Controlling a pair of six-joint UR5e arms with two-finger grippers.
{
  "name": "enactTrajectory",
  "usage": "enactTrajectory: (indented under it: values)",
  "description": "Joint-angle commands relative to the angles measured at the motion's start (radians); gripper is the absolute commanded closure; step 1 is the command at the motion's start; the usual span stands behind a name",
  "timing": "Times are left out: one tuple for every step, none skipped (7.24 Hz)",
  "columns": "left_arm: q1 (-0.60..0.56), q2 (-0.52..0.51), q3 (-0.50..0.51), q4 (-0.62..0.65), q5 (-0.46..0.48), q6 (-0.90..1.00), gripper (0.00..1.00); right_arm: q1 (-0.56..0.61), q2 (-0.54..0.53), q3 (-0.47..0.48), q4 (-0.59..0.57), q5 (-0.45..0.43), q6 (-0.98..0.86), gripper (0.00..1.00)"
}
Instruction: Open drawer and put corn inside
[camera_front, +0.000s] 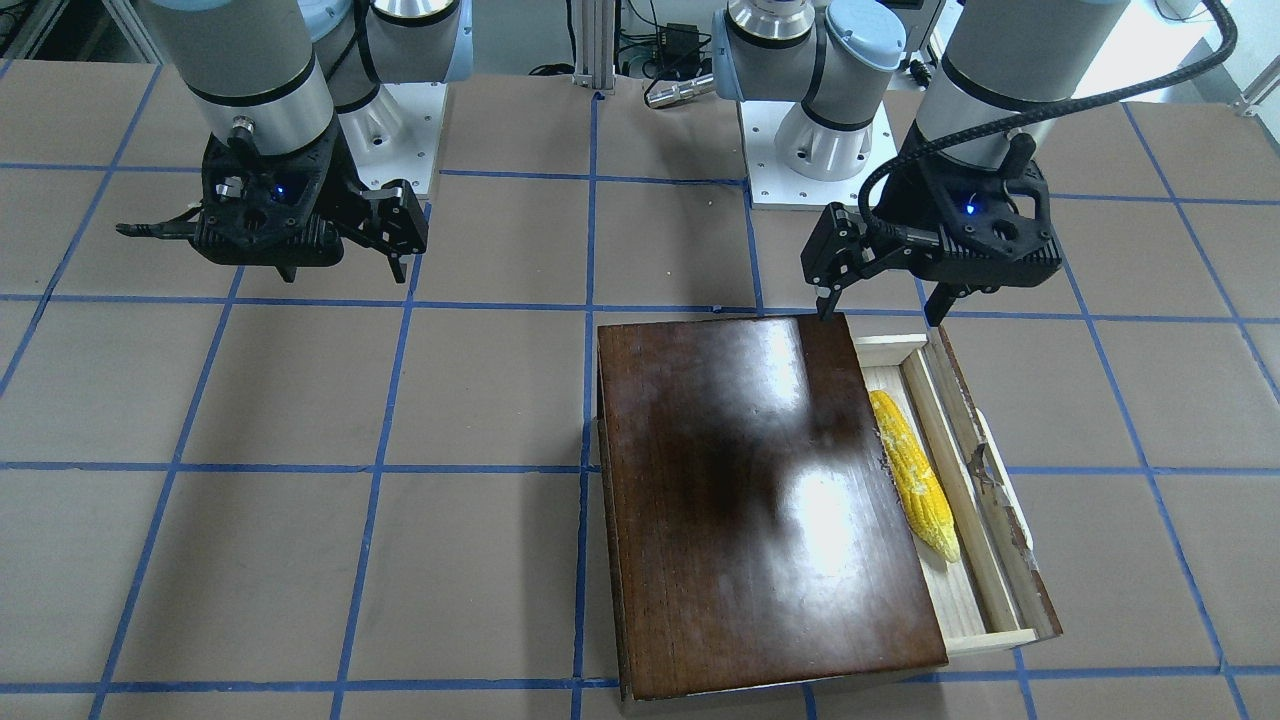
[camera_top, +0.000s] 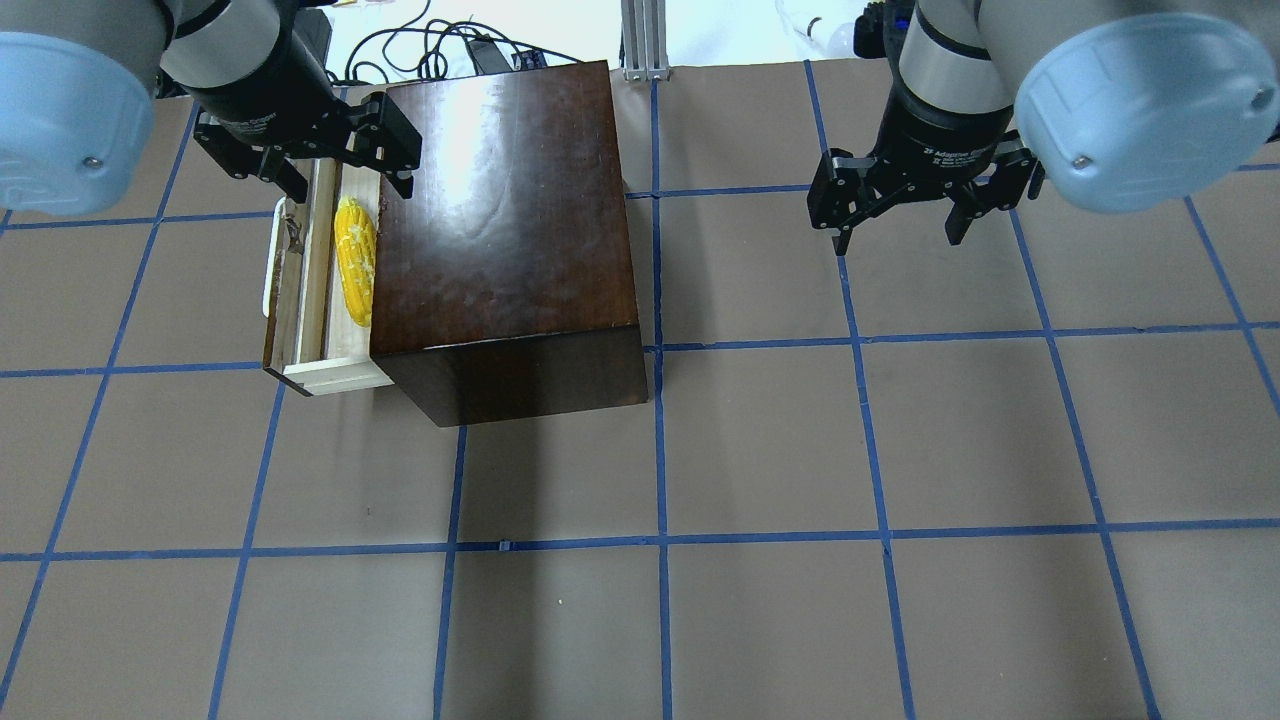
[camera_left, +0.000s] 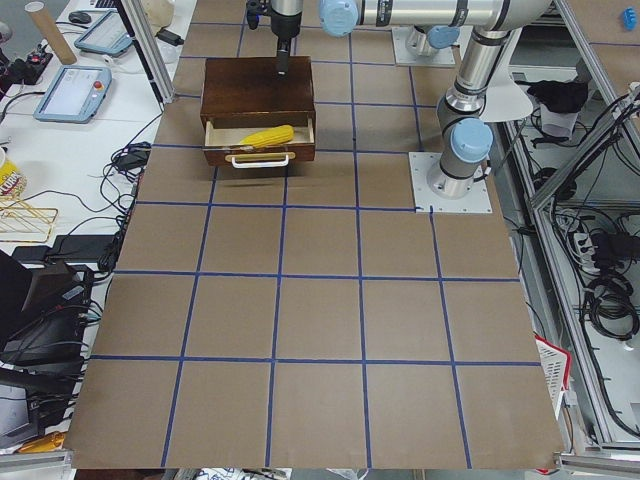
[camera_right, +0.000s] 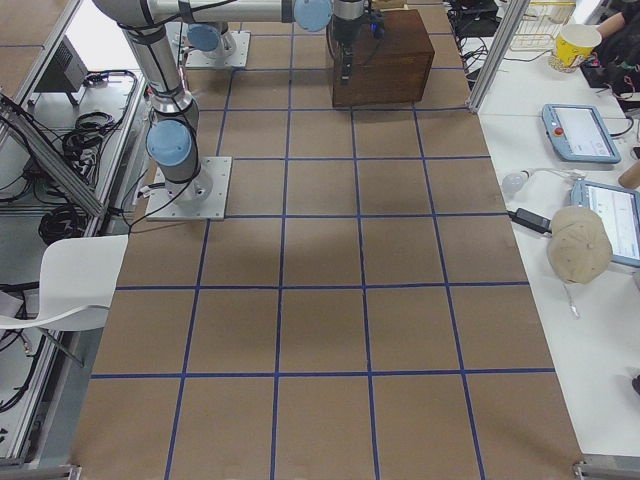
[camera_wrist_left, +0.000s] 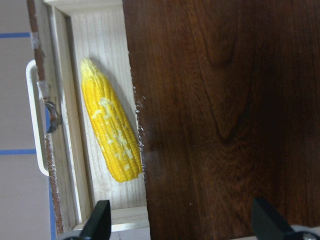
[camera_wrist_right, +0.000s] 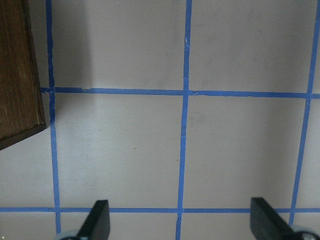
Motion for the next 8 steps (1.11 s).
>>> enactTrajectory:
  values:
    - [0.004, -0.005, -0.002, -0.003, 0.103, 0.002, 0.0, 0.0, 0.0, 0.0, 0.0, 0.0, 0.0, 0.0]
    - [0.008, -0.002, 0.001, -0.006, 0.112, 0.001, 0.0, 0.0, 0.0, 0.0, 0.0, 0.0, 0.0, 0.0]
    - [0.008, -0.004, 0.003, -0.006, 0.08, 0.001, 0.0, 0.0, 0.0, 0.0, 0.0, 0.0, 0.0, 0.0]
    - [0.01, -0.004, 0.003, -0.004, 0.075, 0.001, 0.0, 0.0, 0.0, 0.0, 0.0, 0.0, 0.0, 0.0]
    - [0.014, -0.001, 0.004, -0.006, 0.075, 0.001, 0.0, 0.0, 0.0, 0.0, 0.0, 0.0, 0.0, 0.0]
    - [0.016, 0.001, 0.004, -0.006, 0.077, 0.001, 0.0, 0.0, 0.0, 0.0, 0.0, 0.0, 0.0, 0.0]
    - [0.014, 0.001, 0.004, -0.006, 0.078, 0.001, 0.0, 0.0, 0.0, 0.0, 0.0, 0.0, 0.0, 0.0]
    - [0.016, 0.001, 0.004, -0.006, 0.081, 0.001, 0.0, 0.0, 0.0, 0.0, 0.0, 0.0, 0.0, 0.0]
